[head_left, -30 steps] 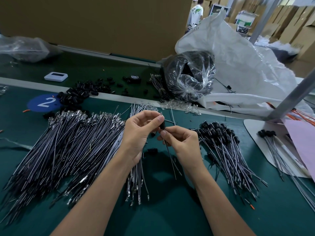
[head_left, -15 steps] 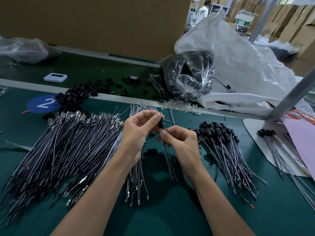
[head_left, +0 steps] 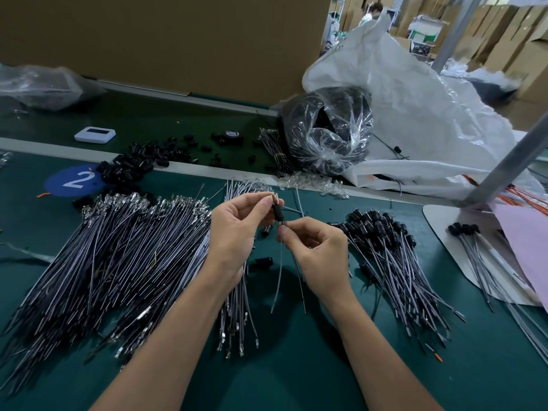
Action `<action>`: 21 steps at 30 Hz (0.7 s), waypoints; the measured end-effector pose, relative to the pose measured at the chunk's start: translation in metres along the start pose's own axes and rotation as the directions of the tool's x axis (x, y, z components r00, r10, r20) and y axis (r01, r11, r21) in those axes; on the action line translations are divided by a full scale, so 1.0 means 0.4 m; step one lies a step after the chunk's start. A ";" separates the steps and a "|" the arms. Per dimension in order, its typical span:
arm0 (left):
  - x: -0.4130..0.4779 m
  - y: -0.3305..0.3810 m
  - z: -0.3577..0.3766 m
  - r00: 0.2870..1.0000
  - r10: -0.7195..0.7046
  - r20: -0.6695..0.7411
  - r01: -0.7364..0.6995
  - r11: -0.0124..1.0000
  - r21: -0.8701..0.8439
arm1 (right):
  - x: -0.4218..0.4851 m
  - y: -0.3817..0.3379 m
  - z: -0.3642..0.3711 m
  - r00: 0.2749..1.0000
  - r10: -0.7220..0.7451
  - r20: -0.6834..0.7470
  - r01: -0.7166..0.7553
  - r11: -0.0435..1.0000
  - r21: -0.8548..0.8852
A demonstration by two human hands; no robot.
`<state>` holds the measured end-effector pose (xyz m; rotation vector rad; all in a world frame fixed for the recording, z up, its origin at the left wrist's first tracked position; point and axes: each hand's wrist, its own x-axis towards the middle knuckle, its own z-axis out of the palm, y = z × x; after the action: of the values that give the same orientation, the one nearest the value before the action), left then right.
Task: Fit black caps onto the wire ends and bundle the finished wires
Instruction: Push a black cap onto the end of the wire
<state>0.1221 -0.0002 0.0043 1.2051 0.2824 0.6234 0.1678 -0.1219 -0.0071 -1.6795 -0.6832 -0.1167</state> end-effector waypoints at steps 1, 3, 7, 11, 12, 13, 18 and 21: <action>-0.002 0.002 0.000 1.000 -0.004 0.006 0.004 1.000 -0.007 | 0.000 0.000 0.001 1.000 -0.011 -0.003 0.011 1.000 -0.011; -0.006 0.008 0.000 1.000 -0.011 0.022 0.012 0.999 -0.029 | 0.000 0.002 0.000 1.000 -0.026 -0.004 0.026 0.999 -0.025; -0.008 0.020 -0.003 0.999 -0.043 0.025 0.045 0.993 -0.105 | -0.001 0.006 -0.001 1.000 -0.006 0.012 0.006 1.000 -0.010; -0.002 0.024 -0.010 0.994 -0.083 0.074 0.097 0.974 -0.204 | 0.000 0.002 -0.002 0.999 0.034 0.039 -0.037 0.996 0.086; -0.001 0.023 -0.012 0.991 -0.095 0.094 0.114 0.967 -0.227 | -0.001 0.001 -0.004 0.998 0.036 0.043 -0.041 0.993 0.109; 0.000 0.023 -0.013 0.988 -0.109 0.113 0.134 0.959 -0.250 | -0.001 0.000 -0.005 0.998 0.039 0.046 -0.045 0.990 0.135; 0.004 0.023 -0.016 0.976 -0.144 0.165 0.189 0.935 -0.301 | -0.005 -0.007 -0.005 0.998 0.050 0.047 -0.059 0.975 0.216; 0.005 0.022 -0.016 0.980 -0.127 0.155 0.167 0.944 -0.284 | -0.006 -0.008 -0.007 0.998 0.037 0.042 -0.045 0.978 0.202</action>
<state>0.1178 0.0079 0.0106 0.9223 0.1566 0.4333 0.1650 -0.1249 -0.0046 -1.5013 -0.6660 0.0144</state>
